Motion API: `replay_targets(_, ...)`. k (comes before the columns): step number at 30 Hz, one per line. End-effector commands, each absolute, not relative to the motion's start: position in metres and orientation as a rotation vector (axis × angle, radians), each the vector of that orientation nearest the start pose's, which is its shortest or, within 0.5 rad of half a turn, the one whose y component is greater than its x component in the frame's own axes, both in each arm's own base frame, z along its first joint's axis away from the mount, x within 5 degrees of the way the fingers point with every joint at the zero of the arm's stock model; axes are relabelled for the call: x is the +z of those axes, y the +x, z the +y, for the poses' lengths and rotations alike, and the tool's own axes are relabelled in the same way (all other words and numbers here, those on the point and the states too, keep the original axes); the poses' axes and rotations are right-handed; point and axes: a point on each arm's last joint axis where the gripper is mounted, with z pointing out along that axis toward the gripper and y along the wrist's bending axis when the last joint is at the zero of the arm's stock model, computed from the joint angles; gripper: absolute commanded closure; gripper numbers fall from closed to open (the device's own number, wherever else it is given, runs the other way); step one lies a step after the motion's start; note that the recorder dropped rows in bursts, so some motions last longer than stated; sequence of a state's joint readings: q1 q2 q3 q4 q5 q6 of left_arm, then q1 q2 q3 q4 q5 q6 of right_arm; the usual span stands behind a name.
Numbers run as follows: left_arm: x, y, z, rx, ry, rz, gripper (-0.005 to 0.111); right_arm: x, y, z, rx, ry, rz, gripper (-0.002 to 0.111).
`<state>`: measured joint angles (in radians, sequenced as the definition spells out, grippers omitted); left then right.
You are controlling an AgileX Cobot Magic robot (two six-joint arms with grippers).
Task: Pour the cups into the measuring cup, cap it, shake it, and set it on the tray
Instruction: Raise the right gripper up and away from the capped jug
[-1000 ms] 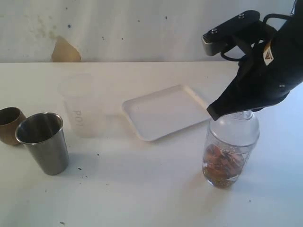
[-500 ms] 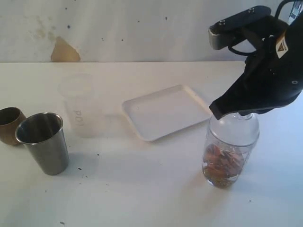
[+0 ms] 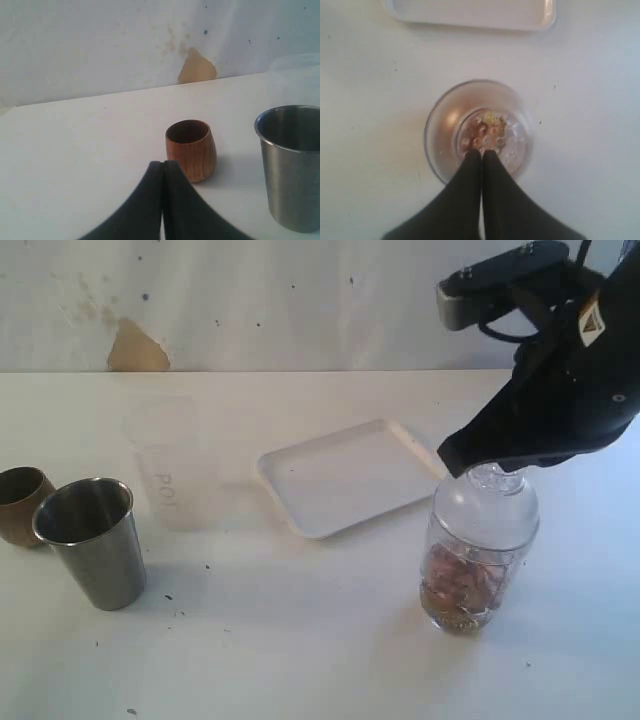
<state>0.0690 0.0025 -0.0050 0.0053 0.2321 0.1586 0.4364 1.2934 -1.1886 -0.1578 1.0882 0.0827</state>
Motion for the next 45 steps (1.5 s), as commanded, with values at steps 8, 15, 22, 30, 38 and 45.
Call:
replay_targets(8, 0.192, 0.055, 0.004, 0.171, 0.083, 1.717, 0.107, 0.34, 0.248, 0.093, -0.139, -0.548, 2.563, 0.108)
replay_targets(15, 0.192, 0.055, 0.004, 0.171, 0.083, 1.717, 0.107, 0.327, 0.256, 0.099, -0.112, -0.539, 2.615, 0.108)
replay_targets(22, 0.192, 0.055, 0.004, 0.171, 0.083, 1.717, 0.107, 0.314, 0.26, 0.101, -0.137, -0.555, 2.7, 0.108)
replay_targets(30, 0.192, 0.055, 0.004, 0.171, 0.083, 1.717, 0.107, 0.297, 0.268, 0.105, -0.156, -0.574, 2.751, 0.108)
replay_targets(38, 0.192, 0.055, 0.004, 0.171, 0.083, 1.717, 0.107, 0.309, 0.261, 0.103, -0.122, -0.566, 2.714, 0.108)
replay_targets(45, 0.192, 0.055, 0.004, 0.171, 0.083, 1.717, 0.107, 0.337, 0.248, 0.098, -0.094, -0.629, 2.559, 0.108)
